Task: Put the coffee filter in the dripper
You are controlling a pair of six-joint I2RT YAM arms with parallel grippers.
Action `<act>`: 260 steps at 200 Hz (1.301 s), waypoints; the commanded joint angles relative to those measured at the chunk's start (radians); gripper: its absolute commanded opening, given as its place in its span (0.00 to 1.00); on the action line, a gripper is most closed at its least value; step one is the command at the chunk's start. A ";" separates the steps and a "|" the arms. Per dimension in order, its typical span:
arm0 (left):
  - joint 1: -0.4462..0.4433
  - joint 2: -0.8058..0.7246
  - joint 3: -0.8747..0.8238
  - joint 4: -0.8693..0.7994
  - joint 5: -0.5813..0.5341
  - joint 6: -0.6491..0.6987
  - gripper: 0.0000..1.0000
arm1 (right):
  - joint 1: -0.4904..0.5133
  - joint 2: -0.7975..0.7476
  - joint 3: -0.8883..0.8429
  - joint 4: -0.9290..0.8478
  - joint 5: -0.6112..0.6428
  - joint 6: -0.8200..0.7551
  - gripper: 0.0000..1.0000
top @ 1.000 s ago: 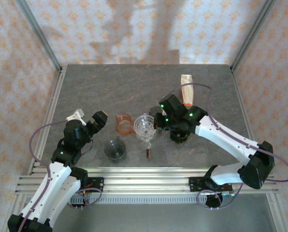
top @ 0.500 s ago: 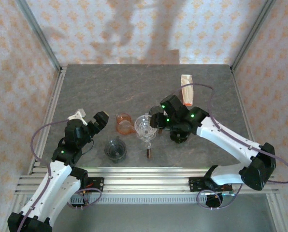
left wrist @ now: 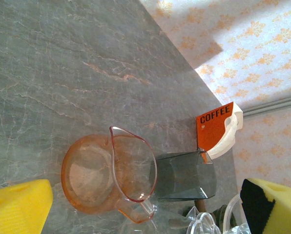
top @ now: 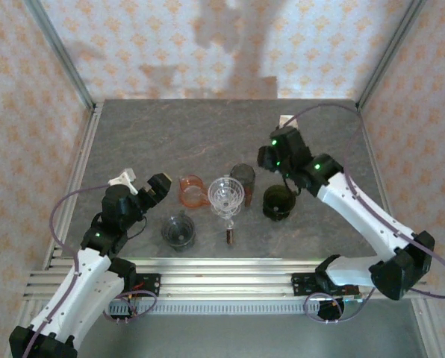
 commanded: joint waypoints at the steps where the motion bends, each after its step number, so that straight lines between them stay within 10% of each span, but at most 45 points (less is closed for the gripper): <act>1: -0.006 0.029 -0.021 0.055 0.022 0.023 0.99 | -0.122 0.037 -0.017 0.125 -0.038 -0.047 0.53; 113: -0.006 0.119 -0.036 0.146 0.046 0.041 0.99 | -0.289 0.584 0.365 0.061 0.033 -0.165 0.26; 260: -0.006 0.211 -0.044 0.225 0.058 0.023 1.00 | -0.321 0.701 0.451 0.050 0.003 -0.170 0.22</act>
